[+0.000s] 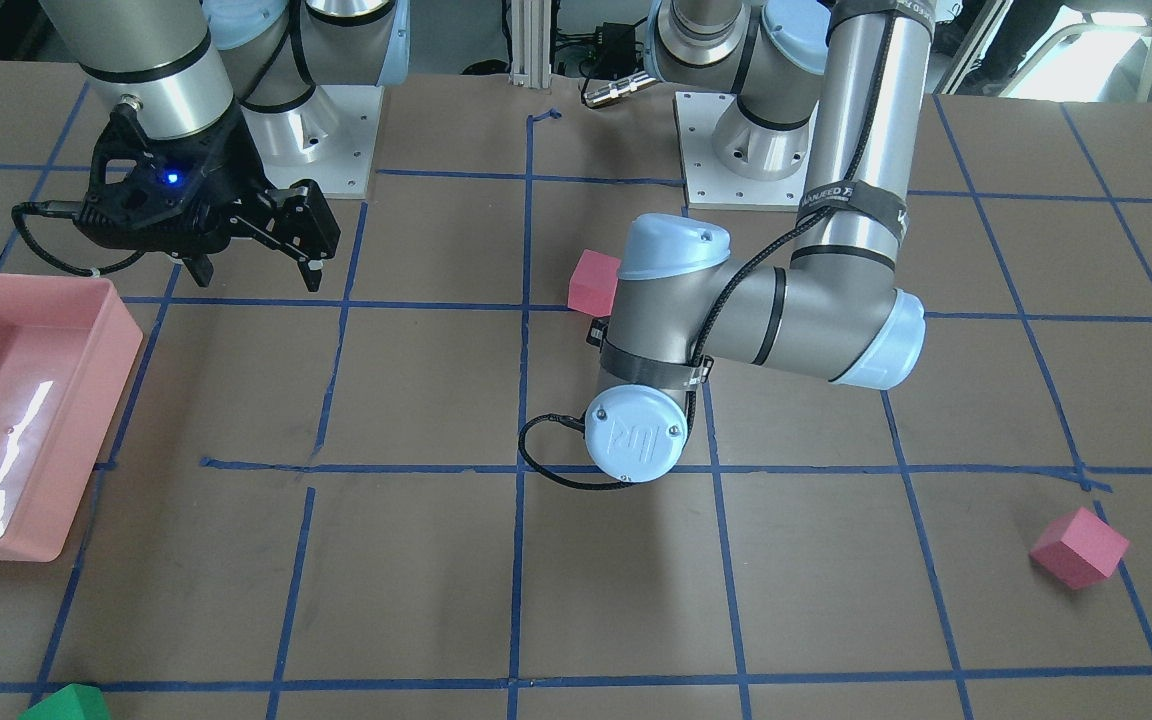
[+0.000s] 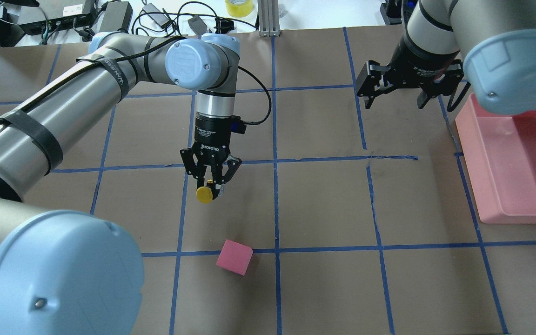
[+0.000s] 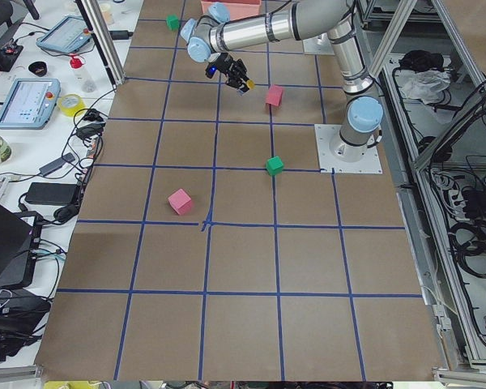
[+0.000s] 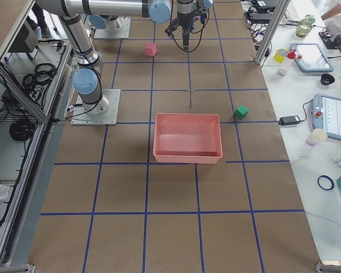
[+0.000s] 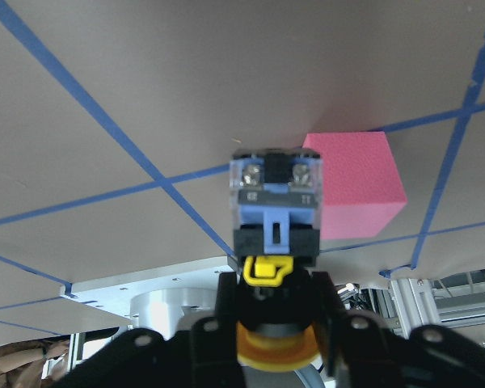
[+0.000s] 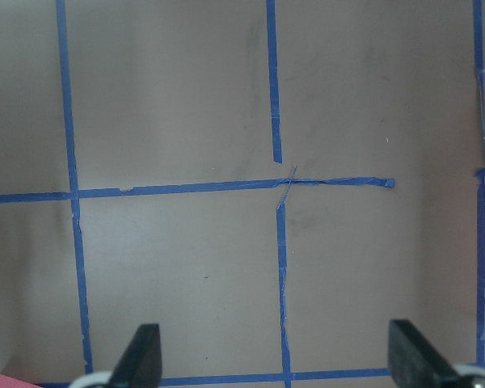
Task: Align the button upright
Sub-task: 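Carry the switch with the left gripper and lower it toward the table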
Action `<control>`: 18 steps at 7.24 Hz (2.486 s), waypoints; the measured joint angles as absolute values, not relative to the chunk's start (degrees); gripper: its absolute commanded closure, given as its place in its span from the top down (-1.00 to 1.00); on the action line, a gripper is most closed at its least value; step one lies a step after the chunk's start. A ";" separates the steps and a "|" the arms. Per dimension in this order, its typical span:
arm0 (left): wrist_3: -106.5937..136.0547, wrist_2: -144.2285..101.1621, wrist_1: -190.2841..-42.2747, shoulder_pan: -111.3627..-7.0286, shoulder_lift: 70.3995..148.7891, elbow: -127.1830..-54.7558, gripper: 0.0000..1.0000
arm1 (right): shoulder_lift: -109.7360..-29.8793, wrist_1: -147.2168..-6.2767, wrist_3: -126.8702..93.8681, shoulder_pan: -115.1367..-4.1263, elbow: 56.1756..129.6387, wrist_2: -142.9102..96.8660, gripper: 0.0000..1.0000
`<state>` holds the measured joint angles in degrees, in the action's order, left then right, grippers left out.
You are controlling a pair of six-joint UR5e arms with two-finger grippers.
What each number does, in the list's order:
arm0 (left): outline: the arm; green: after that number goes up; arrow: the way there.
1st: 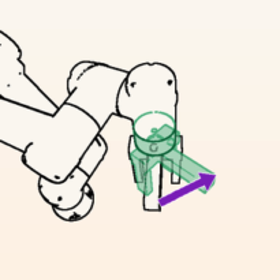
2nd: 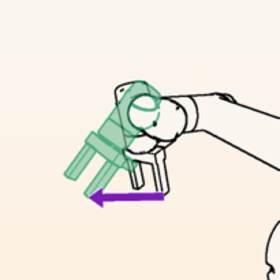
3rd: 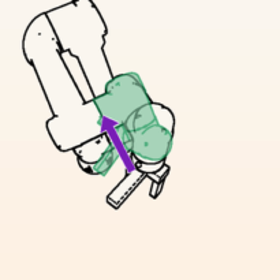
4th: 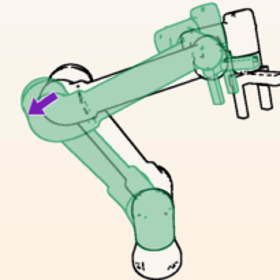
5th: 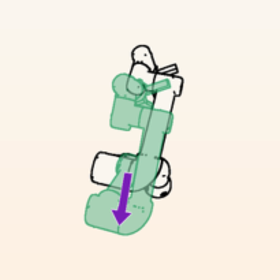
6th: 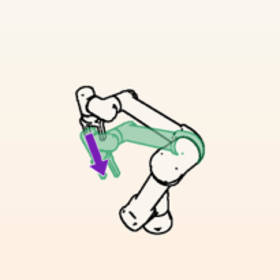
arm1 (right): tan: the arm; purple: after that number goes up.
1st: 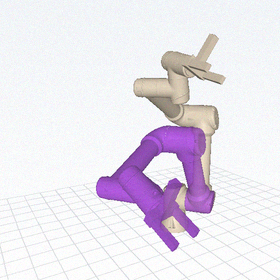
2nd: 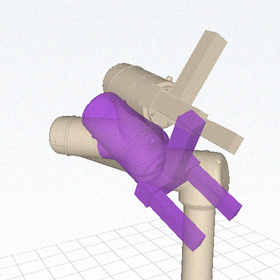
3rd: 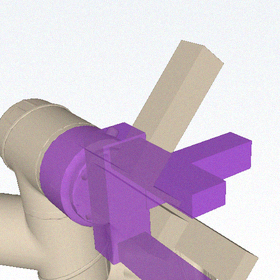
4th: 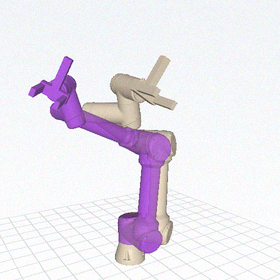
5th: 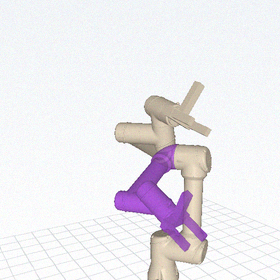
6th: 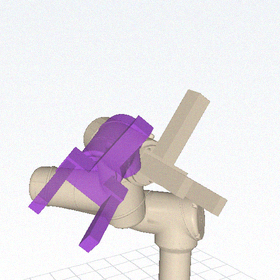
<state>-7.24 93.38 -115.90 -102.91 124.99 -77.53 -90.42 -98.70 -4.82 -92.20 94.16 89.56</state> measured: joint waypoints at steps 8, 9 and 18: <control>-11.60 98.25 -113.76 -111.39 133.21 -70.47 -1.00 | -90.38 -98.61 -4.83 -92.20 94.22 89.56 1.00; -11.60 98.98 -114.23 -112.49 133.33 -70.43 -1.00 | -90.38 -98.61 -4.83 -92.20 94.22 89.56 1.00; -13.53 104.39 -114.16 -114.96 135.36 -70.14 -0.26 | -90.44 -98.49 -4.83 -92.20 94.22 89.56 1.00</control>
<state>-13.53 104.39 -114.16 -114.96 135.36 -70.14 -90.44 -98.49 -4.83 -92.20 94.22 89.56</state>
